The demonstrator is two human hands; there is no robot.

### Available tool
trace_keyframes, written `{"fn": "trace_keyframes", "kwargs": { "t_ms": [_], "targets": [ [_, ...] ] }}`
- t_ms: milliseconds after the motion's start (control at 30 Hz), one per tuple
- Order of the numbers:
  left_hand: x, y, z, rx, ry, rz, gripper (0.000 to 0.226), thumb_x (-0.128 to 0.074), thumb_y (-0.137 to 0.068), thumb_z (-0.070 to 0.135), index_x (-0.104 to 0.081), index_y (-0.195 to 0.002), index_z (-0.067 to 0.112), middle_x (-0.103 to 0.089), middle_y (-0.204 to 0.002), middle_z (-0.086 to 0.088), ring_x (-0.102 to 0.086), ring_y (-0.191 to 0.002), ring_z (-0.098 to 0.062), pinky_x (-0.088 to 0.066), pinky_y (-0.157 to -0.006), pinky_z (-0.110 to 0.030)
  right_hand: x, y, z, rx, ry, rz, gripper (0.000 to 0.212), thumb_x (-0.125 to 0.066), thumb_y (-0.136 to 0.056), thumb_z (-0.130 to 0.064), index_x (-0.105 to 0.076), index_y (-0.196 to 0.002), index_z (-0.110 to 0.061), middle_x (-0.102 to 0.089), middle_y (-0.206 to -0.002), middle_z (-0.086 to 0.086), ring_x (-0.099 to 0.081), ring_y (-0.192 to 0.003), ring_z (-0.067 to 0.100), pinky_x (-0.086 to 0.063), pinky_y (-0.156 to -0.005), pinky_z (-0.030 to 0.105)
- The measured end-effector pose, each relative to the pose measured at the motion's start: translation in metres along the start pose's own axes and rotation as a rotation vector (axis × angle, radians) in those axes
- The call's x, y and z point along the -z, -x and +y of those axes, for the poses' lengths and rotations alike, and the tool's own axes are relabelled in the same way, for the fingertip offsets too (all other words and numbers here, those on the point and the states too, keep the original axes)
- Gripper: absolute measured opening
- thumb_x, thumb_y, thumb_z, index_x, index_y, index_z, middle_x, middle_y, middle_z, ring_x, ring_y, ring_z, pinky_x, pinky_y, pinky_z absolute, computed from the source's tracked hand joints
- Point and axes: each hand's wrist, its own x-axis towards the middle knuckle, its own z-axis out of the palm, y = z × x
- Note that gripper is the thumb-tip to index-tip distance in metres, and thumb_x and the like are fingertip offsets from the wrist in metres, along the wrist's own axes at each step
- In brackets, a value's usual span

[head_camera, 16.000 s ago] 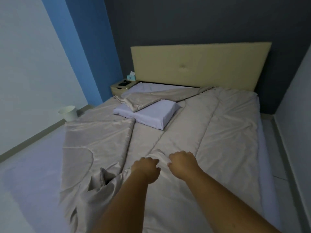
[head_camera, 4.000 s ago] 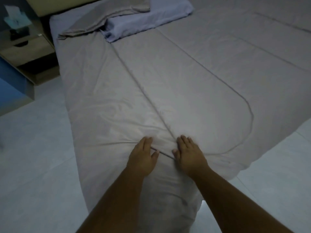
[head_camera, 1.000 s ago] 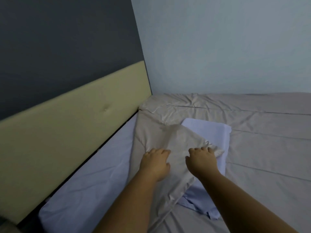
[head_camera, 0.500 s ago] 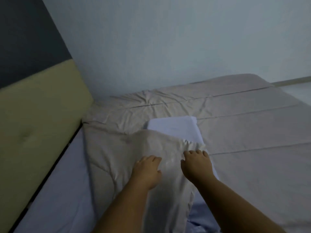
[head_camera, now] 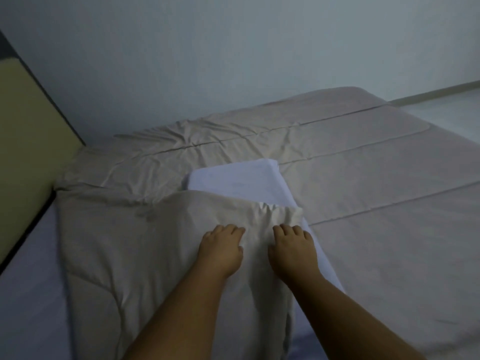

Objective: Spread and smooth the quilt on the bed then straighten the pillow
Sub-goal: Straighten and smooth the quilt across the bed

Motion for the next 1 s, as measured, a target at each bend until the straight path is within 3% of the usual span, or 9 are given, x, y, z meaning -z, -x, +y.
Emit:
{"fn": "trace_keyframes", "kwargs": {
  "t_ms": [100,200,300,367,433,600,733,867,1000],
  "targets": [
    [-0.026,-0.029,0.000,-0.006,-0.034,0.043,0.055,-0.032,-0.097,0.019,-0.020,-0.150,0.028,-0.020,-0.158,0.005,-0.022,-0.143,-0.022,-0.021,-0.115,-0.036,-0.031,-0.011,0.008,-0.019,-0.065,-0.043,0.052,-0.032,-0.098,-0.032,-0.026,-0.145,-0.011,-0.028,-0.153,0.011,-0.026,-0.139,0.029,-0.019,-0.114,0.039],
    [-0.053,-0.049,-0.006,-0.026,-0.069,0.047,0.055,-0.024,-0.097,0.014,-0.018,-0.150,0.026,-0.016,-0.160,0.005,-0.017,-0.146,-0.022,-0.018,-0.116,-0.035,-0.063,-0.017,0.015,-0.020,-0.081,-0.082,0.064,-0.024,-0.097,-0.041,-0.011,-0.150,-0.007,-0.010,-0.158,0.014,-0.008,-0.146,0.028,-0.004,-0.118,0.038],
    [-0.075,-0.061,-0.012,-0.067,-0.033,0.085,0.069,-0.002,-0.084,0.024,-0.030,-0.147,0.023,-0.030,-0.156,0.001,-0.031,-0.141,-0.024,-0.025,-0.114,-0.034,-0.090,-0.020,0.016,-0.058,-0.104,-0.007,0.072,-0.018,-0.089,-0.047,-0.030,-0.144,-0.001,-0.031,-0.151,0.020,-0.027,-0.141,0.033,-0.015,-0.116,0.042],
    [-0.088,-0.067,-0.013,-0.078,-0.001,0.158,0.073,-0.011,-0.075,0.022,-0.056,-0.132,0.017,-0.056,-0.137,-0.006,-0.056,-0.122,-0.029,-0.042,-0.103,-0.040,-0.103,-0.021,0.017,-0.070,-0.110,0.051,0.069,-0.024,-0.088,-0.044,-0.047,-0.134,0.002,-0.050,-0.138,0.022,-0.047,-0.128,0.035,-0.031,-0.109,0.047],
    [-0.101,-0.072,-0.016,-0.084,0.056,0.239,0.057,-0.029,-0.072,0.016,-0.071,-0.110,0.014,-0.072,-0.112,-0.008,-0.070,-0.097,-0.029,-0.054,-0.086,-0.042,-0.114,-0.023,0.020,-0.067,-0.105,0.113,0.060,-0.031,-0.089,-0.039,-0.056,-0.126,0.002,-0.059,-0.128,0.020,-0.056,-0.119,0.034,-0.039,-0.104,0.045],
    [-0.121,-0.086,-0.018,-0.118,0.160,0.346,0.040,-0.041,-0.073,0.015,-0.075,-0.094,0.014,-0.075,-0.092,-0.006,-0.070,-0.081,-0.026,-0.057,-0.076,-0.032,-0.137,-0.031,0.026,-0.048,-0.079,0.212,0.051,-0.035,-0.087,-0.028,-0.060,-0.121,0.002,-0.063,-0.123,0.018,-0.058,-0.117,0.034,-0.025,-0.105,0.038],
    [-0.136,-0.093,-0.023,-0.137,0.172,0.413,0.038,-0.043,-0.072,0.015,-0.076,-0.090,0.013,-0.076,-0.088,-0.005,-0.070,-0.077,-0.026,-0.047,-0.079,-0.030,-0.147,-0.034,0.024,-0.049,-0.086,0.230,0.051,-0.034,-0.086,-0.026,-0.062,-0.120,0.000,-0.064,-0.122,0.015,-0.058,-0.117,0.031,-0.036,-0.105,0.040],
    [-0.136,-0.090,-0.024,-0.123,0.219,0.378,0.040,-0.040,-0.074,0.016,-0.076,-0.092,0.012,-0.075,-0.090,-0.008,-0.070,-0.080,-0.028,-0.057,-0.076,-0.034,-0.147,-0.033,0.022,-0.052,-0.084,0.209,0.052,-0.033,-0.085,-0.025,-0.063,-0.118,0.001,-0.065,-0.120,0.017,-0.059,-0.116,0.031,-0.041,-0.101,0.048],
    [-0.105,-0.057,-0.015,-0.015,0.314,0.229,0.046,-0.032,-0.085,0.024,-0.070,-0.110,0.019,-0.069,-0.108,-0.009,-0.060,-0.103,-0.029,-0.049,-0.088,-0.035,-0.126,-0.019,0.020,-0.052,-0.104,0.125,0.051,-0.031,-0.085,-0.024,-0.067,-0.110,0.002,-0.069,-0.113,0.017,-0.063,-0.110,0.032,-0.044,-0.098,0.049]
  ]
}}
